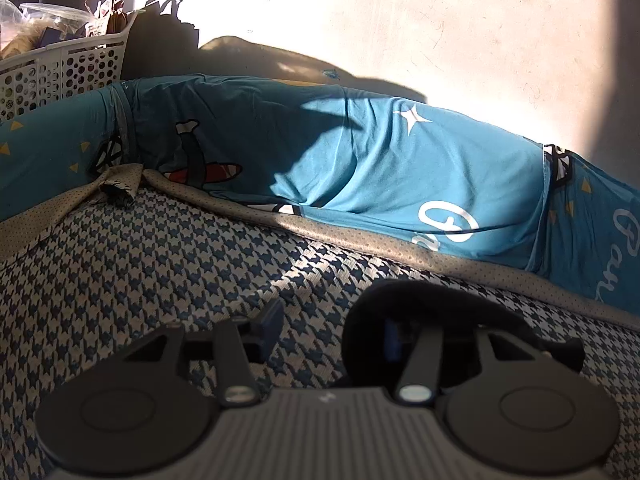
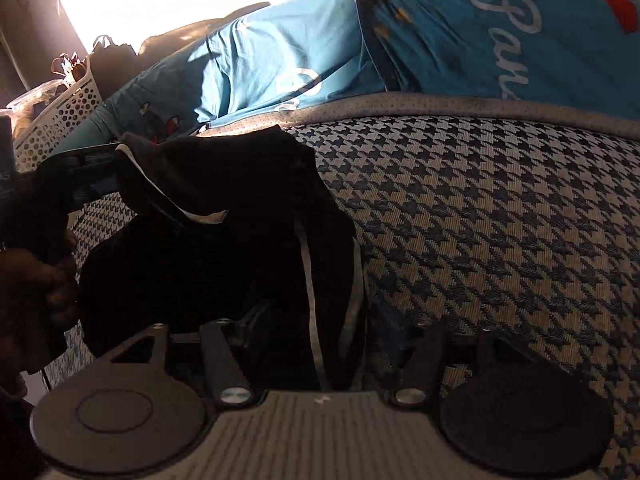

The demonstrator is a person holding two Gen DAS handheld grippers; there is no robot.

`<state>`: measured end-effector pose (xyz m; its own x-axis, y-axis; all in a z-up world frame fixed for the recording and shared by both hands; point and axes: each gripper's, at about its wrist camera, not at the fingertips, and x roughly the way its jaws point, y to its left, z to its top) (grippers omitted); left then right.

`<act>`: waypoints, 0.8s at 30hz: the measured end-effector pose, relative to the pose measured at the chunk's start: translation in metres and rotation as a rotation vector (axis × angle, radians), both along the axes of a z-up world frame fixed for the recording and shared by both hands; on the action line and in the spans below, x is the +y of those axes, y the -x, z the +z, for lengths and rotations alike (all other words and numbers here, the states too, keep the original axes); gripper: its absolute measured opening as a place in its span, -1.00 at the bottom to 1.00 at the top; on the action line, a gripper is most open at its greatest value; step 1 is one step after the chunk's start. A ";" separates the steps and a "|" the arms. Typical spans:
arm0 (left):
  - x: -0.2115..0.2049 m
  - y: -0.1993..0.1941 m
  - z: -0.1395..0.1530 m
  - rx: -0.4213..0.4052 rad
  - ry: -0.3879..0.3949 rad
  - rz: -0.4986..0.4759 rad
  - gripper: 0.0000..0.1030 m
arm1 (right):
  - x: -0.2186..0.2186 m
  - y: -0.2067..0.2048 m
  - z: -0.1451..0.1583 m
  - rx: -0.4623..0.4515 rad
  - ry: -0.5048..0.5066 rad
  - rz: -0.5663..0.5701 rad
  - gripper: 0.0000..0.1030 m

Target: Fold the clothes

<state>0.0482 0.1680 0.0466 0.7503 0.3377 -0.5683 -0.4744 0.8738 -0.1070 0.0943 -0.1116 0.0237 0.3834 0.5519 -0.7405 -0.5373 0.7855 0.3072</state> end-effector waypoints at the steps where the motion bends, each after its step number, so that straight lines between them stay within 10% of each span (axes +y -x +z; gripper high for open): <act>1: 0.001 0.000 -0.001 0.003 -0.001 0.001 -0.08 | 0.001 0.000 -0.004 0.021 0.007 0.000 0.20; 9: 0.010 0.002 -0.007 0.026 0.011 0.025 0.15 | 0.018 0.002 -0.016 0.035 -0.014 -0.044 0.22; 14: 0.007 0.003 -0.006 0.020 0.006 0.020 0.15 | 0.027 -0.002 -0.018 0.039 -0.066 -0.089 -0.68; 24: 0.002 0.003 0.000 -0.014 0.084 -0.036 0.12 | 0.000 -0.010 0.031 -0.293 -0.125 -0.313 -0.75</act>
